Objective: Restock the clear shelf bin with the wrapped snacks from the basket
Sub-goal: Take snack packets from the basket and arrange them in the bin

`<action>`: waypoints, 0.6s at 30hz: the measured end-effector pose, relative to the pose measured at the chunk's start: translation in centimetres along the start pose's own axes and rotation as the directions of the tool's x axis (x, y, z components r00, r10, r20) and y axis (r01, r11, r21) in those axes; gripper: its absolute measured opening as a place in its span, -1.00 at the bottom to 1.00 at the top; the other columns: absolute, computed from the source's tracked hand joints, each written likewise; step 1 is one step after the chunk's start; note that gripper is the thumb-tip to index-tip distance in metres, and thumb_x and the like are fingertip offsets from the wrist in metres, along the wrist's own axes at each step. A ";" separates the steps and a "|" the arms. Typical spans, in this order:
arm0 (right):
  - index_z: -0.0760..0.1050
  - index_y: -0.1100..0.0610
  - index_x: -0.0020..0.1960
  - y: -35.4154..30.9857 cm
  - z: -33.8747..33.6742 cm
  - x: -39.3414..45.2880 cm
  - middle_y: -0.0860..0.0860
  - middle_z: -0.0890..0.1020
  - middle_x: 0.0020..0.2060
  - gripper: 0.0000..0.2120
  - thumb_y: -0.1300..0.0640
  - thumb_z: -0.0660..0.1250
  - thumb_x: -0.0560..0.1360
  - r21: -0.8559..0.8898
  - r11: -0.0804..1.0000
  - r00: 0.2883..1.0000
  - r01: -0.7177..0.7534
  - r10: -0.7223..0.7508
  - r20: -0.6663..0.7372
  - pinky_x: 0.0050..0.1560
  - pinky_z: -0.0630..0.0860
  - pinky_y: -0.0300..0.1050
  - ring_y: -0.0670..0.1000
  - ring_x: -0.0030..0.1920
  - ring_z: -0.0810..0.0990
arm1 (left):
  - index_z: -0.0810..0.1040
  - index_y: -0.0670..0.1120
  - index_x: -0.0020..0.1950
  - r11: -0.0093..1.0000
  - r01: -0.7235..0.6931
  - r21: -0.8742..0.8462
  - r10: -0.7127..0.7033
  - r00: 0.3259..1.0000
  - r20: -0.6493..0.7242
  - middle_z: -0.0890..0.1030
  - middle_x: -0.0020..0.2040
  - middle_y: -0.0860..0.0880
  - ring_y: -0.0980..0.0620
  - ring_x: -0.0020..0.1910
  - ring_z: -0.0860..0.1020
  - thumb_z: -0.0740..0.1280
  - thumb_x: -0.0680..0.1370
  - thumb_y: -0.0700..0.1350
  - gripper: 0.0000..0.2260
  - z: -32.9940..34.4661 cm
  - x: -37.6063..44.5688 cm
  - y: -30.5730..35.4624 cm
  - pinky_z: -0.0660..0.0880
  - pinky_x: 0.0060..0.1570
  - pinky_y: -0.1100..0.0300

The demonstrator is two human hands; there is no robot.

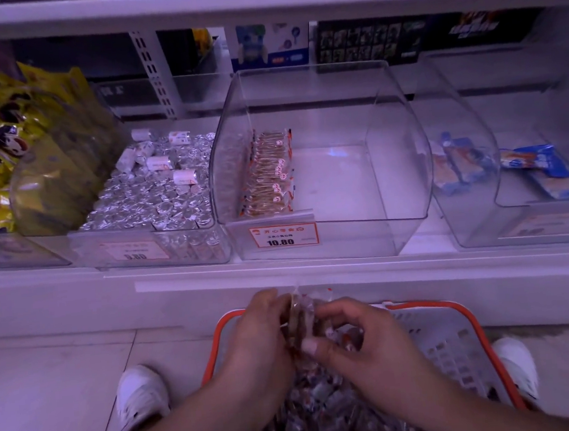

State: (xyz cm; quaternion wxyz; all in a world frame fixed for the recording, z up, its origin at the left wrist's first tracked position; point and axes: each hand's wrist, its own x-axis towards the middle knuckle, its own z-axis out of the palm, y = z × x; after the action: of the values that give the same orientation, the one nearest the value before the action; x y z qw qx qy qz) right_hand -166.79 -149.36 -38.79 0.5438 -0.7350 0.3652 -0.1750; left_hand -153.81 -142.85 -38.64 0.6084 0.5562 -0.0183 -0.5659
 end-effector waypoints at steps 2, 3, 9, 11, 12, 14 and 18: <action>0.62 -0.03 -0.09 0.0 -0.1 0.2 -0.11 0.71 -0.21 -0.81 0.10 0.58 0.36 0.014 1.000 0.998 -0.023 0.024 -0.053 -0.19 0.45 -0.41 -0.15 -0.20 0.63 | 0.64 -0.33 0.01 0.999 -0.025 0.040 0.023 0.999 0.044 0.62 -0.13 -0.28 -0.16 -0.21 0.60 0.22 0.54 -0.19 -0.73 -0.5 -0.2 -0.2 0.51 -0.26 0.08; 0.61 0.00 -0.10 0.0 -0.2 0.3 -0.08 0.71 -0.23 -0.81 0.14 0.58 0.36 0.026 0.999 0.997 -0.030 0.032 -0.068 -0.20 0.45 -0.41 -0.14 -0.22 0.63 | 0.61 -0.37 0.05 0.998 -0.037 0.058 0.033 0.997 0.066 0.62 -0.11 -0.28 -0.13 -0.23 0.60 0.24 0.54 -0.27 -0.78 -0.7 -0.5 -0.3 0.52 -0.33 0.13; 0.65 0.12 -0.05 0.0 -1.6 1.0 0.10 0.73 -0.15 -0.85 0.30 0.50 0.42 0.282 0.944 0.985 -0.171 0.158 0.067 -0.12 0.57 -0.22 0.00 -0.13 0.68 | 0.69 -0.20 0.11 0.964 -0.068 0.258 0.024 0.985 0.168 0.70 0.08 -0.22 -0.06 -0.04 0.67 0.44 0.44 -0.08 -0.70 -1.8 -0.5 1.1 0.58 -0.07 0.12; 0.63 0.20 0.06 -0.2 -1.6 1.1 0.22 0.71 -0.05 -0.80 0.33 0.45 0.45 0.377 0.898 0.969 -0.228 0.172 0.177 -0.01 0.60 -0.08 0.11 -0.06 0.68 | 0.68 -0.18 0.15 0.954 -0.056 0.293 -0.014 0.973 0.230 0.69 0.10 -0.22 -0.06 0.00 0.67 0.43 0.45 -0.02 -0.66 -1.6 -0.4 1.5 0.58 -0.08 0.17; 0.61 0.21 0.12 -0.3 -1.6 1.1 0.25 0.70 -0.01 -0.75 0.34 0.43 0.45 0.412 0.876 0.959 -0.252 0.168 0.230 0.04 0.60 -0.03 0.14 -0.03 0.68 | 0.66 -0.18 0.18 0.962 -0.036 0.270 -0.039 0.963 0.266 0.67 0.14 -0.24 -0.07 0.03 0.66 0.40 0.49 -0.03 -0.66 -1.4 -0.5 1.5 0.57 -0.04 0.15; 0.58 0.14 0.20 -0.6 -1.6 1.2 0.23 0.71 0.02 -0.67 0.34 0.42 0.46 0.464 0.838 0.946 -0.286 0.168 0.279 0.08 0.61 0.00 0.16 0.03 0.69 | 0.62 -0.20 0.22 0.990 0.024 0.136 -0.066 0.947 0.316 0.63 0.21 -0.29 -0.11 0.06 0.64 0.31 0.57 -0.07 -0.70 -0.8 -0.5 1.4 0.58 0.00 0.07; 0.58 -0.02 0.19 -1.2 -1.6 1.6 0.13 0.73 -0.05 -0.66 0.23 0.42 0.44 0.497 0.788 0.931 -0.363 0.330 0.156 -0.17 0.58 -0.07 0.11 -0.07 0.72 | 0.60 -0.14 0.10 0.992 0.029 -0.122 -0.003 0.977 0.211 0.67 0.09 -0.23 -0.13 -0.10 0.68 0.31 0.56 -0.08 -0.81 -0.2 -0.5 0.9 0.64 -0.19 0.00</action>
State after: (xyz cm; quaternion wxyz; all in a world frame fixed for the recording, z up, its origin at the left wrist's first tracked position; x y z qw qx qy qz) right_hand -166.39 -151.44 -37.34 0.7547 -0.4869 0.4163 -0.1416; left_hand -153.27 -142.59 -37.75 0.6319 0.4541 -0.0428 -0.6266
